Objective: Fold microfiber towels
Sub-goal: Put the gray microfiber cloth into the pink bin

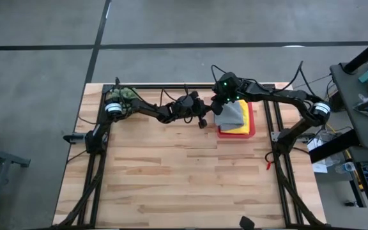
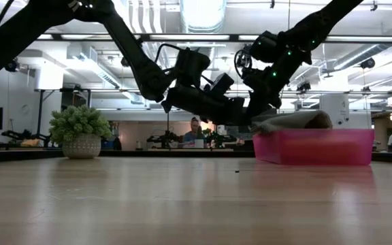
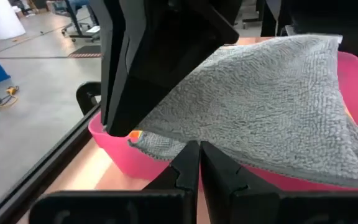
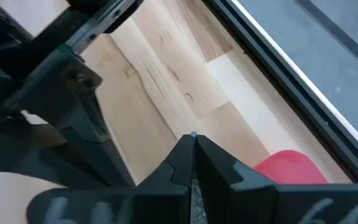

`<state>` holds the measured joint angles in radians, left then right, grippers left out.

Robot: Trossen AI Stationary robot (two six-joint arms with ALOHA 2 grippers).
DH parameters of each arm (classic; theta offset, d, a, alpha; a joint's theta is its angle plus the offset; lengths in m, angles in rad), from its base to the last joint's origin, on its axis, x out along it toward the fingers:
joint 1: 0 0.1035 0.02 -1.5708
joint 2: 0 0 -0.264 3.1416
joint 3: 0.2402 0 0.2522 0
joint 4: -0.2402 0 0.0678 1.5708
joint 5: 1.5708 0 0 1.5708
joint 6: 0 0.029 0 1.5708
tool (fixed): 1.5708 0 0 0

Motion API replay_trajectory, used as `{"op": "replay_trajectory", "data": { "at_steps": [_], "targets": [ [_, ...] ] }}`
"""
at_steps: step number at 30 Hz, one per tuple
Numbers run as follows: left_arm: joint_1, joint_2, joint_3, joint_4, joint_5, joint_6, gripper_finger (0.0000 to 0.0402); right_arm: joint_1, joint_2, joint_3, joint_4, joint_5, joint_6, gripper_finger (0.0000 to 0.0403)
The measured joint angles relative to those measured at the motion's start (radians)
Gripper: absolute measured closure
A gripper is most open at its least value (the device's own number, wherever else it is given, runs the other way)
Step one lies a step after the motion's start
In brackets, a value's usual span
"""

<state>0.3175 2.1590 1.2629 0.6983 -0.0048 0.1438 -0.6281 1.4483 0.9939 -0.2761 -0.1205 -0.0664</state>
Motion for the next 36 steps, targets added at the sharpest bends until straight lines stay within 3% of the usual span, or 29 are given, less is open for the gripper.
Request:
{"op": "replay_trajectory", "data": {
  "at_steps": [7, 24, 33, 36],
  "targets": [
    [-0.030, 0.000, -0.005, -0.001, 0.019, -0.033, 0.0402, 0.005, 0.043, 0.000, -0.001, 0.009, -0.004, 0.0383],
    [-0.063, -0.009, -0.011, -0.095, 0.020, -0.034, 0.0402, 0.004, -0.014, 0.000, -0.046, 0.019, 0.019, 0.0241],
    [-0.103, -0.088, -0.013, -0.226, 0.025, -0.033, 0.0402, 0.055, -0.198, 0.000, -0.288, 0.015, 0.105, 0.0241],
    [-0.125, -0.099, -0.013, -0.221, 0.074, -0.019, 0.0402, 0.100, -0.246, 0.000, -0.411, 0.016, 0.106, 0.0246]
  ]
}}
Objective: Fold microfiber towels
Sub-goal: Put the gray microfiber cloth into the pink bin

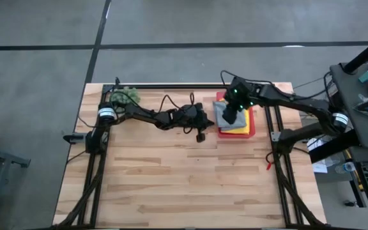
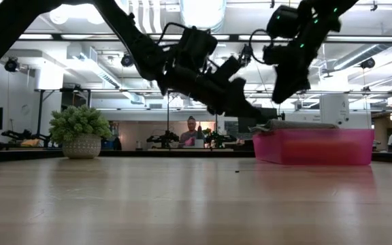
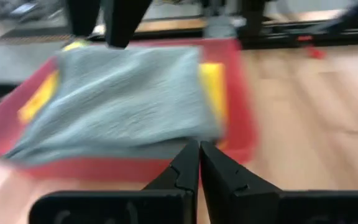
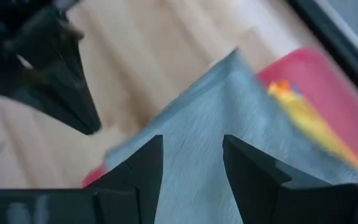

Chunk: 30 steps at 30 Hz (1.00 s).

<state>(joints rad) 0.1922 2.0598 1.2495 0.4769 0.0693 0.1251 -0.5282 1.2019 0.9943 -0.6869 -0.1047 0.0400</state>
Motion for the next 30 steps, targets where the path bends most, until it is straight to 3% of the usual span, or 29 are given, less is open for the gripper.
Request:
{"op": "replay_trajectory", "data": {
  "at_steps": [6, 12, 15, 30],
  "targets": [
    [-0.040, -0.002, 0.001, -0.005, 0.028, 0.069, 0.0364, 0.126, -0.085, -0.009, -0.096, 0.007, -0.006, 0.0257],
    [-0.049, -0.001, 0.003, 0.020, -0.078, 0.064, 0.0286, 0.227, -0.162, -0.035, -0.195, 0.114, -0.026, 0.0263],
    [-0.049, 0.013, 0.005, 0.051, -0.081, 0.063, 0.0264, 0.265, -0.188, -0.068, -0.228, 0.175, -0.010, 0.0264],
    [-0.039, 0.082, 0.048, 0.100, -0.086, -0.014, 0.0258, 0.332, -0.200, -0.188, -0.347, 0.352, 0.122, 0.0264]
  ]
}}
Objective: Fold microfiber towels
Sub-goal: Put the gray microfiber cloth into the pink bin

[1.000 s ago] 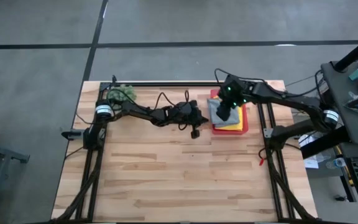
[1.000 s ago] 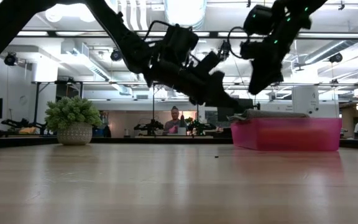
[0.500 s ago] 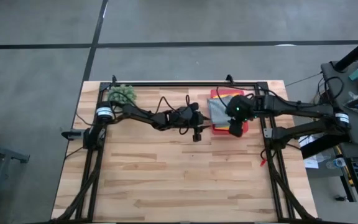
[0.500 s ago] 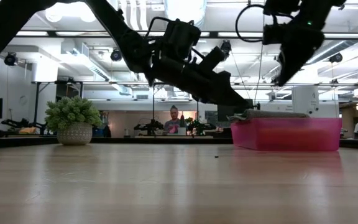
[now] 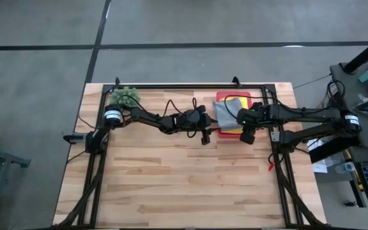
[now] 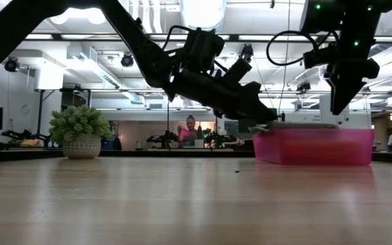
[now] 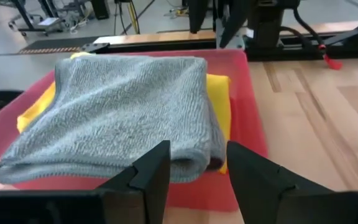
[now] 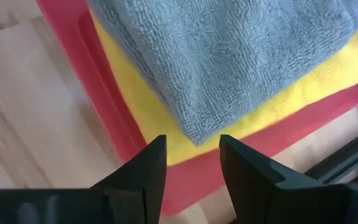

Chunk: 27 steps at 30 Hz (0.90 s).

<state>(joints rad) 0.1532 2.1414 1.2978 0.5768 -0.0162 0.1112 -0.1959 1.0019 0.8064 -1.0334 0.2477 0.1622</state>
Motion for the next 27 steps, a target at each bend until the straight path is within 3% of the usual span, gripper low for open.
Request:
{"op": "replay_trajectory", "data": {
  "at_steps": [15, 27],
  "targets": [
    [0.004, 0.000, 0.001, -0.011, -0.001, -0.002, 0.0258, 0.000, 0.014, -0.052, 0.037, 0.046, 0.014, 0.0264],
    [0.005, 0.000, 0.014, -0.009, 0.000, -0.002, 0.0258, 0.000, 0.147, -0.034, 0.042, 0.122, 0.029, 0.0268]
  ]
}}
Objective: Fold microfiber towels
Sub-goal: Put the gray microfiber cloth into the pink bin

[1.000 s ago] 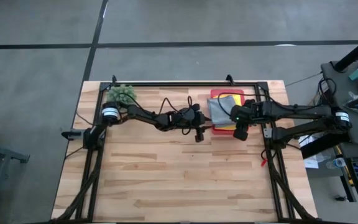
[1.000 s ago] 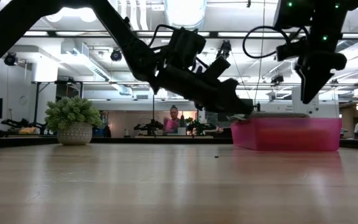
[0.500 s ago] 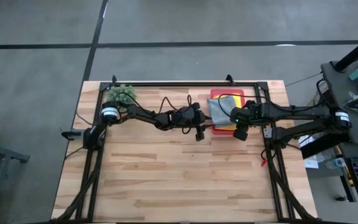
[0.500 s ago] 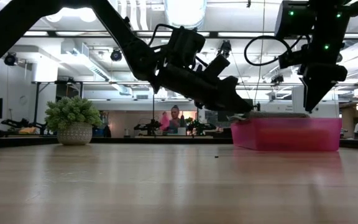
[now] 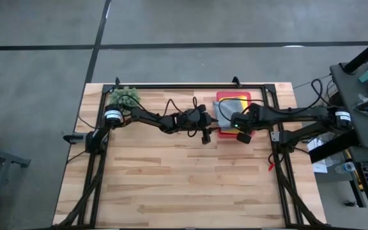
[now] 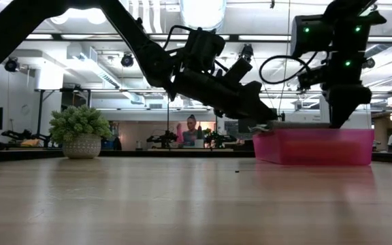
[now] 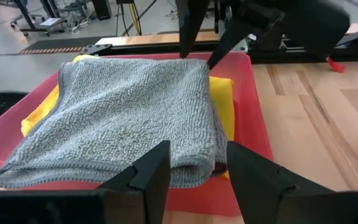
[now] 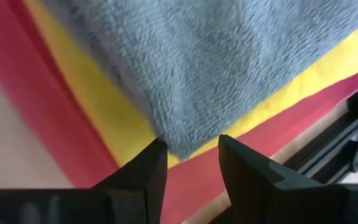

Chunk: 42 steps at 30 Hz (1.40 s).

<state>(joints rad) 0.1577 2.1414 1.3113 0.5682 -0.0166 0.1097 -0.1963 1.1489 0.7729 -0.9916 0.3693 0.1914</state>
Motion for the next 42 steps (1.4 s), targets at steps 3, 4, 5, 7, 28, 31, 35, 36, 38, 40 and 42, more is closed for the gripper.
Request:
{"op": "replay_trajectory", "data": {
  "at_steps": [3, 4, 5, 7, 28, 31, 35, 36, 38, 40, 42],
  "targets": [
    [0.000, 0.000, 0.000, 0.000, 0.000, 0.000, 0.0258, -0.002, 0.023, 0.013, 0.020, 0.023, -0.003, 0.0286],
    [0.000, 0.000, 0.000, -0.001, 0.000, 0.000, 0.0258, -0.007, 0.031, 0.015, 0.020, 0.024, -0.006, 0.0297],
    [0.000, 0.000, 0.000, -0.001, 0.000, 0.000, 0.0258, -0.012, 0.040, 0.015, 0.017, 0.024, -0.007, 0.0309],
    [0.000, 0.000, 0.000, -0.001, 0.000, 0.000, 0.0258, -0.021, 0.056, 0.015, 0.010, 0.023, -0.009, 0.0342],
    [0.000, -0.001, -0.003, -0.010, 0.000, 0.003, 0.0258, -0.024, 0.078, 0.060, -0.128, -0.162, 0.103, 0.0394],
    [0.000, -0.002, -0.003, -0.010, 0.000, 0.008, 0.0258, -0.024, 0.081, 0.060, -0.128, -0.168, 0.105, 0.0393],
    [0.000, -0.002, -0.003, -0.010, 0.001, 0.009, 0.0258, -0.024, 0.077, 0.071, -0.130, -0.168, 0.105, 0.0371],
    [-0.001, -0.002, -0.003, -0.010, 0.001, 0.009, 0.0258, -0.024, 0.076, 0.076, -0.133, -0.168, 0.106, 0.0361],
    [-0.001, -0.002, -0.003, -0.010, 0.007, 0.008, 0.0258, -0.024, 0.076, 0.086, -0.151, -0.168, 0.108, 0.0339],
    [-0.001, -0.003, -0.003, -0.010, 0.018, 0.008, 0.0258, -0.024, 0.076, 0.105, -0.178, -0.168, 0.108, 0.0316],
    [-0.003, -0.005, -0.003, -0.010, 0.024, 0.008, 0.0258, -0.024, 0.076, 0.131, -0.214, -0.168, 0.112, 0.0297]
  ]
}}
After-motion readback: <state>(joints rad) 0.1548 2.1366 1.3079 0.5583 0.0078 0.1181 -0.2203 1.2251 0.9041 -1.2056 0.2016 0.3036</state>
